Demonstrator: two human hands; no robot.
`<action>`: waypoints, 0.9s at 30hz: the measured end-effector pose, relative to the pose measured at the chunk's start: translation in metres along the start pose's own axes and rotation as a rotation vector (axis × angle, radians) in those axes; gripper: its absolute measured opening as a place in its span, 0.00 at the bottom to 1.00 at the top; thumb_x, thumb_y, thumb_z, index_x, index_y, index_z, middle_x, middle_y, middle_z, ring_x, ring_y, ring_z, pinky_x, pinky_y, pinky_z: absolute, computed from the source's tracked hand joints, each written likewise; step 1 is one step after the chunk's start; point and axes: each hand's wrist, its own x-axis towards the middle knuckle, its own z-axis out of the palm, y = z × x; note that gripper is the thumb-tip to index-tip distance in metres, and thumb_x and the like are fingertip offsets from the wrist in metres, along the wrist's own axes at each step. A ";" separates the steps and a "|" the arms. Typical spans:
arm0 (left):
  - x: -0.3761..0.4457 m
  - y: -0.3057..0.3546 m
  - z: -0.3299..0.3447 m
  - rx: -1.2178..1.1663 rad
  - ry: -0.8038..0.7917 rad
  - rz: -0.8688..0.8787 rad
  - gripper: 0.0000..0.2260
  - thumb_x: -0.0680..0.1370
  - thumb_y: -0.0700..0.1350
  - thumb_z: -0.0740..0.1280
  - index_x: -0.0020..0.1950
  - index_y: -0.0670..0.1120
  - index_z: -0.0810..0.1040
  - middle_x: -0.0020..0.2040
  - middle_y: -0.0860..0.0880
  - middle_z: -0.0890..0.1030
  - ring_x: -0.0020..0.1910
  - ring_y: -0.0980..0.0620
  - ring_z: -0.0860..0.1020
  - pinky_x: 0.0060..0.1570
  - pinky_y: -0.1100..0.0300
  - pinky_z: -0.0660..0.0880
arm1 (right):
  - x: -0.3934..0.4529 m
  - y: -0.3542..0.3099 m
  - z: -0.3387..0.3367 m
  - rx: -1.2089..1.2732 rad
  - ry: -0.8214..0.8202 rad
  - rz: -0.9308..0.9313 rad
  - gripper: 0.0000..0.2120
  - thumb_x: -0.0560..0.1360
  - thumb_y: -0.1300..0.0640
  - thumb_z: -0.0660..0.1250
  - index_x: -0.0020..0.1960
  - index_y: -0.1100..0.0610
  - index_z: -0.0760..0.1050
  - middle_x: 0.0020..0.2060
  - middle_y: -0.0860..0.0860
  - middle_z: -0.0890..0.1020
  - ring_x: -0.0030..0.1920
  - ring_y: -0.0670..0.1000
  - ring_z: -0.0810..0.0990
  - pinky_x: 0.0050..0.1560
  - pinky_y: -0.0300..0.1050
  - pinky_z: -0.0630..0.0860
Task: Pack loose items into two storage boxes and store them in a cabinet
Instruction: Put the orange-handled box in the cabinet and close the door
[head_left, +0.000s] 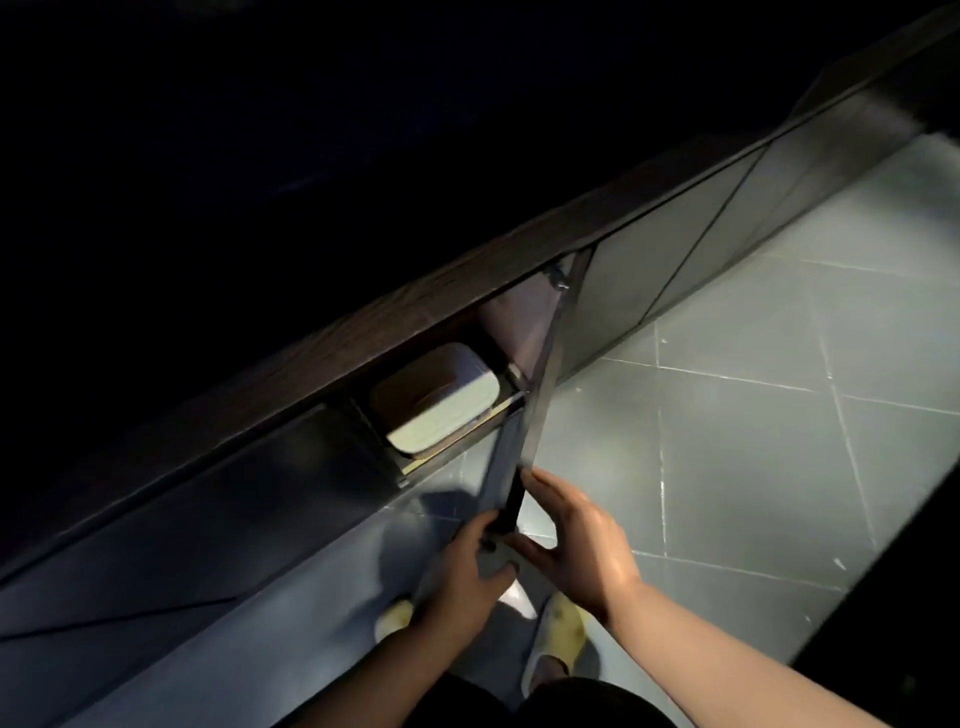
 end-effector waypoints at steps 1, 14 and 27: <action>0.002 -0.007 -0.011 -0.009 0.049 -0.022 0.23 0.67 0.52 0.72 0.61 0.63 0.72 0.55 0.56 0.80 0.55 0.56 0.78 0.55 0.58 0.76 | 0.010 -0.011 0.005 0.000 -0.026 -0.021 0.34 0.73 0.41 0.68 0.75 0.46 0.61 0.72 0.40 0.67 0.70 0.45 0.69 0.66 0.37 0.66; 0.039 -0.016 -0.120 0.052 0.402 -0.052 0.11 0.74 0.54 0.70 0.52 0.52 0.77 0.44 0.57 0.81 0.43 0.60 0.80 0.44 0.56 0.80 | 0.098 -0.113 0.044 0.047 0.098 0.083 0.25 0.73 0.46 0.70 0.67 0.50 0.71 0.60 0.49 0.80 0.58 0.56 0.78 0.53 0.47 0.74; 0.065 -0.018 -0.151 0.079 0.495 -0.041 0.08 0.77 0.50 0.67 0.56 0.54 0.78 0.48 0.55 0.83 0.48 0.55 0.81 0.47 0.54 0.78 | 0.147 -0.156 0.056 0.168 0.138 0.219 0.24 0.74 0.46 0.68 0.67 0.52 0.69 0.59 0.53 0.80 0.59 0.58 0.76 0.54 0.48 0.74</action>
